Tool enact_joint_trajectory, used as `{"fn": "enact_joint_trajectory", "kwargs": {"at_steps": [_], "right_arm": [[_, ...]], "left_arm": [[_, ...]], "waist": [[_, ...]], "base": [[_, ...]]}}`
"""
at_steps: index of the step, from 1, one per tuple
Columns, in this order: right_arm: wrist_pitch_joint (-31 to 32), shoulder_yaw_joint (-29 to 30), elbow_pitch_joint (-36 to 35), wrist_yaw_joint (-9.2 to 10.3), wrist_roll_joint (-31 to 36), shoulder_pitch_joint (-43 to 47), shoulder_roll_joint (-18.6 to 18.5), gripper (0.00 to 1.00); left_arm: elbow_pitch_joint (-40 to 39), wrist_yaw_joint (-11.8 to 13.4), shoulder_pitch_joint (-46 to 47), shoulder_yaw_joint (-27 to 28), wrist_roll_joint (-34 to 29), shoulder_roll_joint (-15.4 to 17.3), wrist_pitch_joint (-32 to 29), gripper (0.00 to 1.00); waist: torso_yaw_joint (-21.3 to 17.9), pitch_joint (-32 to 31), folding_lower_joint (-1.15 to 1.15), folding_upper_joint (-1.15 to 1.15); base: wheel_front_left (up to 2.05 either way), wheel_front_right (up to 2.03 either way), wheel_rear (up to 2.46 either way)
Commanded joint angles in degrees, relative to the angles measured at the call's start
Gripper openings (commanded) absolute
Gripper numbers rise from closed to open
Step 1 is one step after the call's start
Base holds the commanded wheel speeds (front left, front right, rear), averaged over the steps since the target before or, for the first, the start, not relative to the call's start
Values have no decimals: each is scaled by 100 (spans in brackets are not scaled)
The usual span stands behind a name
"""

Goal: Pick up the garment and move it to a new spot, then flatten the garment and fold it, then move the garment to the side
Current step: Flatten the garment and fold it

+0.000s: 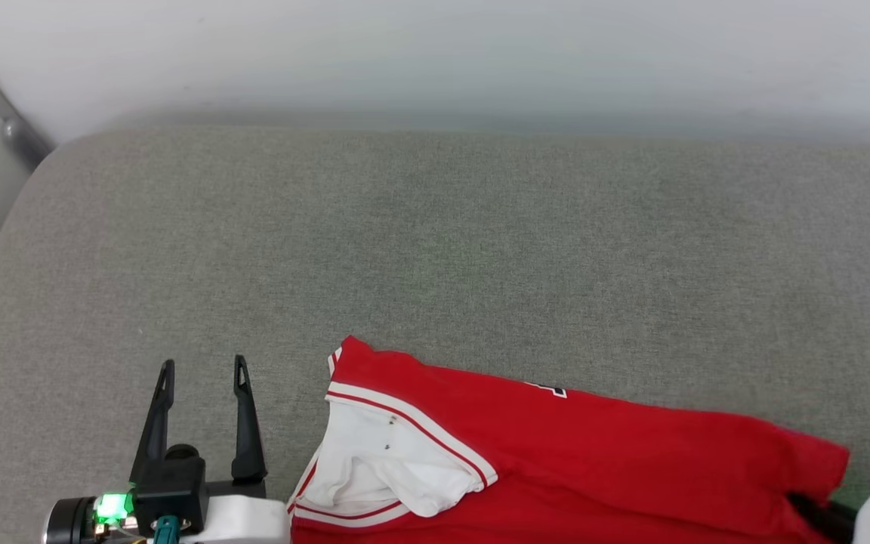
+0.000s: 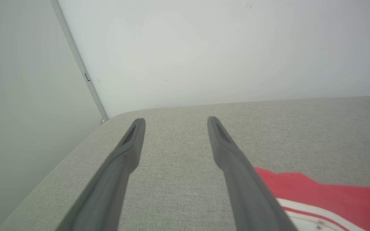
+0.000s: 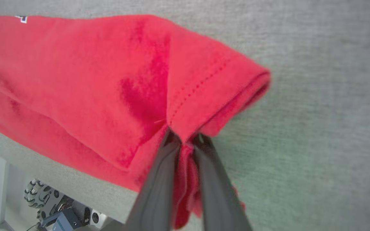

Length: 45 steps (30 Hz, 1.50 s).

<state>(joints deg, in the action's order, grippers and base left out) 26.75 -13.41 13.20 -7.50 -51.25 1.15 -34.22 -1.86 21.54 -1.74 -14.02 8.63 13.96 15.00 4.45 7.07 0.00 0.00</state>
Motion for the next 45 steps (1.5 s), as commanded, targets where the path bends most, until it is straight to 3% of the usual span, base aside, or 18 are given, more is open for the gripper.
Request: {"fn": "enact_joint_trajectory", "kwargs": {"at_steps": [1,6,15,19,24,30,35,39,45], "right_arm": [[24,114,-19,4,-25,-109,-161,0],[195,576,212,4,-66,-33,-752,0],[555,1197,701,4,105,119,-1188,0],[697,1172,316,4,120,157,-1136,0],[875,951,-701,4,239,300,-1058,0],[1196,364,-2117,3,283,46,-794,0],[1489,-484,-2733,3,337,-582,-418,0],[1591,-1292,-2601,3,520,-1363,-36,0],[1376,-2516,-1767,3,868,-2499,453,0]], "left_arm": [[-57,-99,-117,102,-91,-53,23,100],[-61,-460,-407,401,-366,-248,18,100],[22,-715,-649,484,-648,-405,19,100],[36,-770,-698,538,-697,-444,19,100],[9,-838,-717,583,-728,-480,19,100],[-21,-931,-647,612,-762,-508,18,100],[-38,-976,-510,599,-800,-560,18,100],[-38,-1013,-414,568,-808,-605,18,100],[-18,-1085,-194,475,-831,-660,18,100]], "waist": [[-19,-61,0,0],[-33,-244,0,0],[-54,-390,0,0],[-75,-420,0,0],[-85,-428,0,0],[-72,-369,0,0],[-27,-257,0,0],[10,-133,0,0],[158,87,0,0]], "base": [[0,0,0],[0,0,0],[0,0,0],[0,0,0],[0,0,0],[0,0,0],[0,0,0],[0,0,0],[0,0,0]]}}
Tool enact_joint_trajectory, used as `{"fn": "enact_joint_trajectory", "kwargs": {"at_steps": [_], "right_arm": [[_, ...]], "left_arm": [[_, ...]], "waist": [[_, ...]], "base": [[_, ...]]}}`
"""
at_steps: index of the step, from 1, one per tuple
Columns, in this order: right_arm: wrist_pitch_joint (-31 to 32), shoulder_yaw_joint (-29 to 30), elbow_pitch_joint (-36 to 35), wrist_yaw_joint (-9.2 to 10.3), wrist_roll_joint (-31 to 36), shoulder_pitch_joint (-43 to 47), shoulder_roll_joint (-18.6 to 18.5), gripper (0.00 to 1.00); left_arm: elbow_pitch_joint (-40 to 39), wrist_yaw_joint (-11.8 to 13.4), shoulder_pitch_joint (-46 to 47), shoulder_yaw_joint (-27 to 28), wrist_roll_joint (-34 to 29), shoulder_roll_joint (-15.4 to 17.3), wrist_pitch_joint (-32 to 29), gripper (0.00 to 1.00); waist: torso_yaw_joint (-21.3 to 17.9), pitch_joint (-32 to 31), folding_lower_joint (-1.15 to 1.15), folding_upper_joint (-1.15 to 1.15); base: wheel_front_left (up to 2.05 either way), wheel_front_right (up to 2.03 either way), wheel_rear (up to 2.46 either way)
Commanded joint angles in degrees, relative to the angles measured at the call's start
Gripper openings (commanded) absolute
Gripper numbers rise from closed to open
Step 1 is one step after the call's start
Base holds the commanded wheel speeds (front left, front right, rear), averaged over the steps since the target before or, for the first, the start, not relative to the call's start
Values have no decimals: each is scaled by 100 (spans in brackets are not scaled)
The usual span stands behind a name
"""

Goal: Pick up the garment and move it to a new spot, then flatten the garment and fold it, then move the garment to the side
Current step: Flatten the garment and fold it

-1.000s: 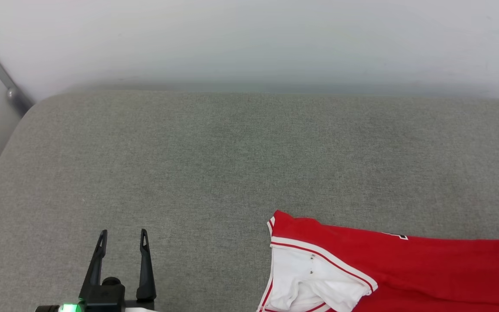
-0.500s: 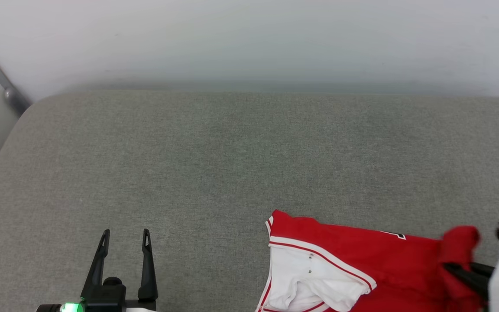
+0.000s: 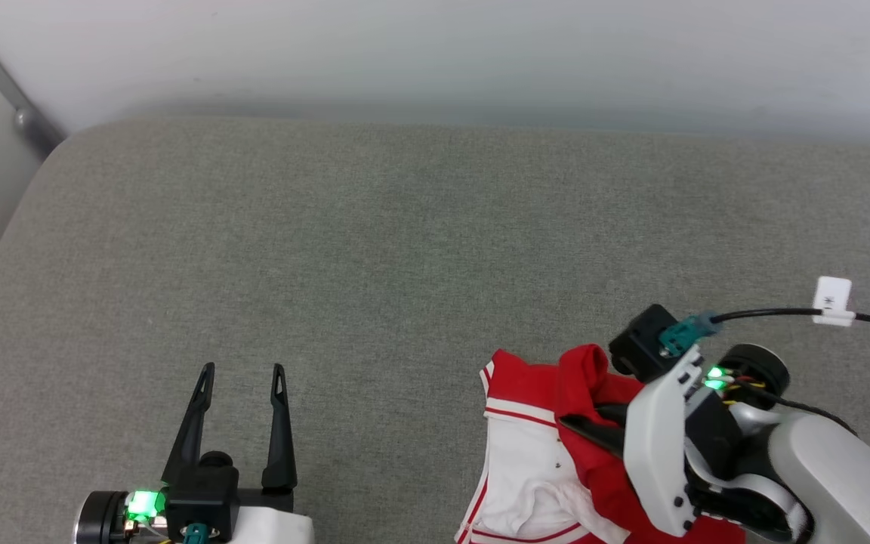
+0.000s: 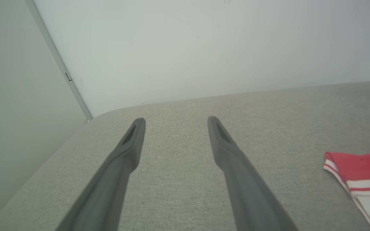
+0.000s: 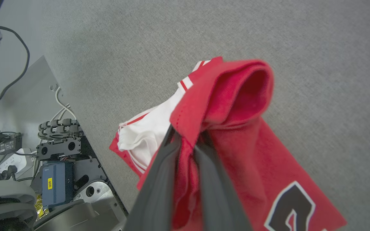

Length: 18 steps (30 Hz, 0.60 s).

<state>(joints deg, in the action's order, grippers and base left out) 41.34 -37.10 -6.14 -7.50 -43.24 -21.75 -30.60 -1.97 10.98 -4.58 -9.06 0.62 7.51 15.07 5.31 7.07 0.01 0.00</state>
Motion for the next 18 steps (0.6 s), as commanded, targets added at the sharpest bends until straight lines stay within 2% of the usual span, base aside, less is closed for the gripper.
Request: {"fn": "enact_joint_trajectory", "kwargs": {"at_steps": [1,10,14,15,16,17,18], "right_arm": [[-150,-332,342,3,123,-371,165,0],[-662,-1666,2121,4,237,-1175,487,0],[-949,-1928,2409,4,120,-1257,500,0],[-1061,-2037,2418,4,137,-1306,474,4],[-1205,-2164,2372,4,180,-1378,417,21],[-1399,-2202,2335,4,199,-1441,368,45],[-1583,-2228,2307,4,184,-1478,332,100]], "left_arm": [[-6,-27,129,-34,-31,-26,12,100],[41,-60,268,-77,-4,-133,12,100],[66,-48,227,-61,-3,-151,13,100],[75,-40,188,-46,6,-152,12,100],[85,-48,151,-43,13,-157,12,100],[95,-59,120,-33,21,-156,12,100],[112,-71,99,-24,24,-147,12,100]], "waist": [[98,125,-1,0],[286,348,-1,0],[279,303,-1,0],[256,272,-1,0],[235,235,-1,0],[206,193,-1,0],[170,144,-1,0]], "base": [[0,0,0],[0,0,0],[0,0,0],[0,0,0],[0,0,0],[0,0,0],[0,0,0]]}}
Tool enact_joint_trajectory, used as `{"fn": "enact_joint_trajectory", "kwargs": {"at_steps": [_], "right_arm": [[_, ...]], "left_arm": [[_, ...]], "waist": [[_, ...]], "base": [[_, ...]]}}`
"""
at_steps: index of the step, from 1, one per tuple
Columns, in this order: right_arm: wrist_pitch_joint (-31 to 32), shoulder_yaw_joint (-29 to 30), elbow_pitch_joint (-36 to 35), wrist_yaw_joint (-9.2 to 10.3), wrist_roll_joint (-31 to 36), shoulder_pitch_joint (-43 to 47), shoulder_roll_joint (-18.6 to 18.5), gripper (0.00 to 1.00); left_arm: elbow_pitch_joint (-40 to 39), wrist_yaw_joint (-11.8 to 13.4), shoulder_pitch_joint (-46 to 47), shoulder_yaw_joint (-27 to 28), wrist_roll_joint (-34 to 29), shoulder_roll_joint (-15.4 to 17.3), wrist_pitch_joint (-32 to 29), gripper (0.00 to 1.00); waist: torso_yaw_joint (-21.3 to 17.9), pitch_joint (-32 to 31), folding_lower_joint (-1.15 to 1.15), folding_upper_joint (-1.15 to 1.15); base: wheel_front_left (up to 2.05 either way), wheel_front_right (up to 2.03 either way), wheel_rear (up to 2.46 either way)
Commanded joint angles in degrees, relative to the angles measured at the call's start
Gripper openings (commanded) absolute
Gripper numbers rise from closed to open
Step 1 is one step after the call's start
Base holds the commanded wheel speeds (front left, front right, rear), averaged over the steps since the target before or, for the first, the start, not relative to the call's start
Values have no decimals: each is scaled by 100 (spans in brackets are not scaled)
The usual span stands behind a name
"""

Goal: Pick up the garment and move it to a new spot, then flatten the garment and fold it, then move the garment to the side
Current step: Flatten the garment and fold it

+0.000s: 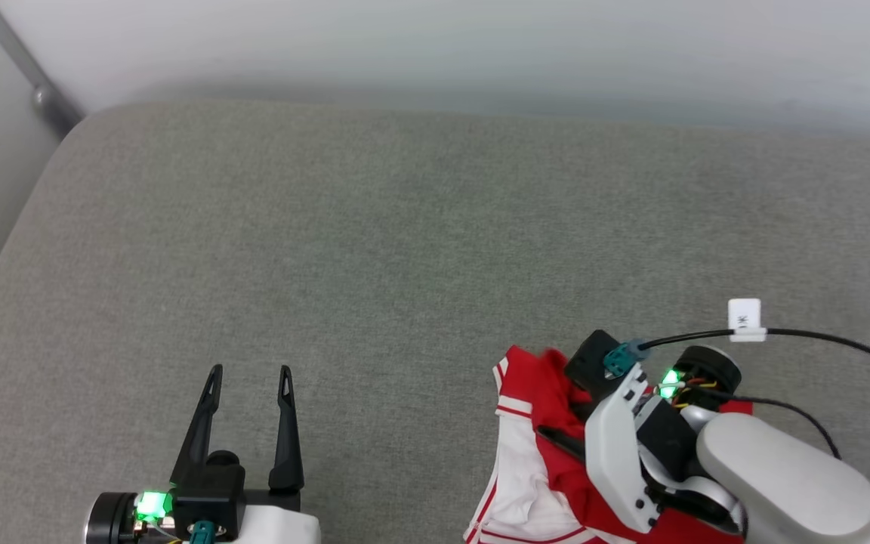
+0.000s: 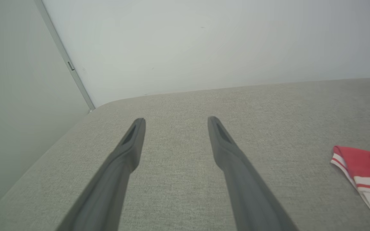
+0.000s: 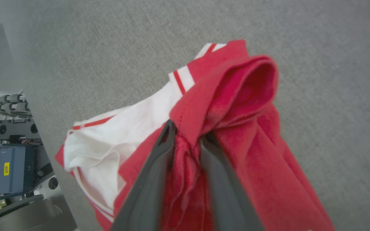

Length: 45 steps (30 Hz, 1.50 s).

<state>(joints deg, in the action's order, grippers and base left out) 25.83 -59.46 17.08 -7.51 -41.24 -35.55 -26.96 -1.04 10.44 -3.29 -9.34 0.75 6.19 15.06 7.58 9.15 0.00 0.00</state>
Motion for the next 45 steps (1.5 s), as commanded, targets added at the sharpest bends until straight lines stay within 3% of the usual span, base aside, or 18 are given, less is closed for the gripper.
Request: {"fn": "enact_joint_trajectory", "kwargs": {"at_steps": [1,7,12,18,25,27,35,45], "right_arm": [[-182,-41,-73,5,-26,-104,-84,100],[-1138,332,-567,5,146,-45,-491,100],[-2063,1482,-704,6,661,300,-650,100],[-3098,3364,-438,5,1667,1080,-172,100],[-3888,5076,-434,5,2837,2128,712,100],[-4016,5561,-630,5,3095,2584,1144,100],[-4100,6142,-1230,5,3309,3691,2022,100],[-4102,6217,-1659,5,3325,4497,2358,100]], "left_arm": [[29,-27,-56,10,10,-8,13,100],[20,-60,-245,66,21,14,13,100],[-11,-96,-364,118,29,17,13,100],[-36,-124,-449,188,19,6,13,100],[-75,-158,-563,266,18,12,13,100],[-114,-169,-618,291,13,4,13,100],[-212,-231,-808,326,59,-36,13,100],[-314,-339,-867,358,97,-101,13,100]], "waist": [[-90,-114,0,0],[-334,-404,0,0],[-526,-554,0,0],[-675,-670,0,0],[-738,-828,0,0],[-755,-884,0,0],[-768,-986,0,0],[-699,-1027,0,0]], "base": [[0,0,0],[0,0,0],[0,0,0],[0,0,0],[0,0,0],[0,0,0],[0,0,0],[0,0,0]]}}
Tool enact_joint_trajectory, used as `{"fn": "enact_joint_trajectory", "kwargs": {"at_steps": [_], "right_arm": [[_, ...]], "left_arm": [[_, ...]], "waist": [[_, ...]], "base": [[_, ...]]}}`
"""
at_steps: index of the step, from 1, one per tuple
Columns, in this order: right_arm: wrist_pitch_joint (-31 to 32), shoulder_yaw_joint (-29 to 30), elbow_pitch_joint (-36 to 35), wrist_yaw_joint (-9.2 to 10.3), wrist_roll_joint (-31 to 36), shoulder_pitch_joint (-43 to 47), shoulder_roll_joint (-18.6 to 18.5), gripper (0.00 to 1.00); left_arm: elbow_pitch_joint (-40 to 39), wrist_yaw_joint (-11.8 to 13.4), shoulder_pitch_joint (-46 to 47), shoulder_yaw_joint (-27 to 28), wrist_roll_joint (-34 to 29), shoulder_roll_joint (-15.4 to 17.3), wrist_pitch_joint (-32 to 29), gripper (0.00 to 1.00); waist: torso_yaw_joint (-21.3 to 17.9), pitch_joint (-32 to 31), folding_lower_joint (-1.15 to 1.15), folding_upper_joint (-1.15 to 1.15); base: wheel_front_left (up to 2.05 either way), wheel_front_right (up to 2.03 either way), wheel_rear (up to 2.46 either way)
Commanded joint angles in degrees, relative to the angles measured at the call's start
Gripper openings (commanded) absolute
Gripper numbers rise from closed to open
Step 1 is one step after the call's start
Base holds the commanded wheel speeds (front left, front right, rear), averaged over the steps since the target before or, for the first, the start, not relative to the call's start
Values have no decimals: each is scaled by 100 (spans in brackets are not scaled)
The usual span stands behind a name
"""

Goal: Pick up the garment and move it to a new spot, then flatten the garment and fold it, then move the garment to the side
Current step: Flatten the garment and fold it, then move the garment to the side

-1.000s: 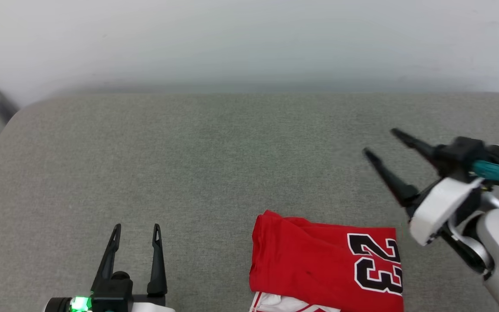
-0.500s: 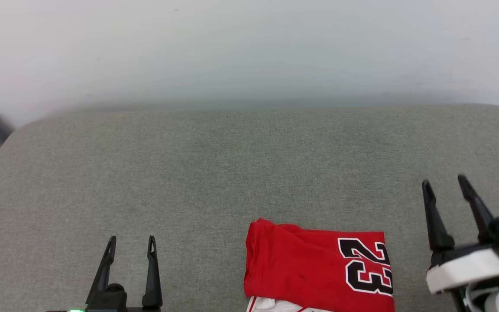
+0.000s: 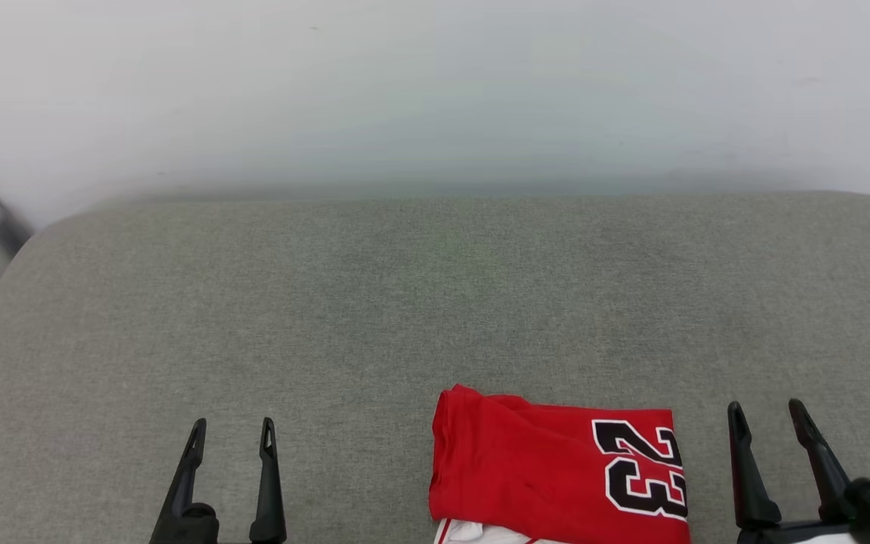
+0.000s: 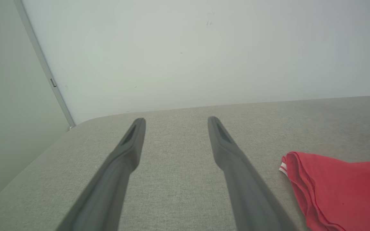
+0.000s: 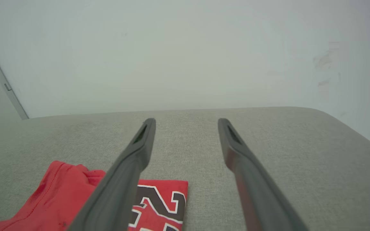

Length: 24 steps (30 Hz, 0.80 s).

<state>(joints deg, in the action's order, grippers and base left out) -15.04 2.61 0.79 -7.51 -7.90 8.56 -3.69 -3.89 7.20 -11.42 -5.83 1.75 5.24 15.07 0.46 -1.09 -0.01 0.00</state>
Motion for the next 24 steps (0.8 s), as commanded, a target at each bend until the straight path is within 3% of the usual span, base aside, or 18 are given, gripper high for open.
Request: {"fn": "enact_joint_trajectory", "kwargs": {"at_steps": [1,14,20,24], "right_arm": [[-16,19,-50,5,-11,126,46,100],[-16,108,-412,5,62,-164,46,100],[38,21,-790,5,35,-1005,-583,100],[813,-187,-815,5,-265,-1599,-1221,100]], "left_arm": [[-33,-21,-62,11,-1,-12,12,100],[-35,-94,-94,95,-30,-88,12,100],[-8,-111,-10,134,-43,-113,12,100],[-18,-143,38,127,-48,-124,13,100]], "waist": [[24,-5,1,0],[34,35,1,0],[25,96,1,0],[45,190,1,0]], "base": [[0,0,0],[0,0,0],[0,0,0],[0,0,0]]}}
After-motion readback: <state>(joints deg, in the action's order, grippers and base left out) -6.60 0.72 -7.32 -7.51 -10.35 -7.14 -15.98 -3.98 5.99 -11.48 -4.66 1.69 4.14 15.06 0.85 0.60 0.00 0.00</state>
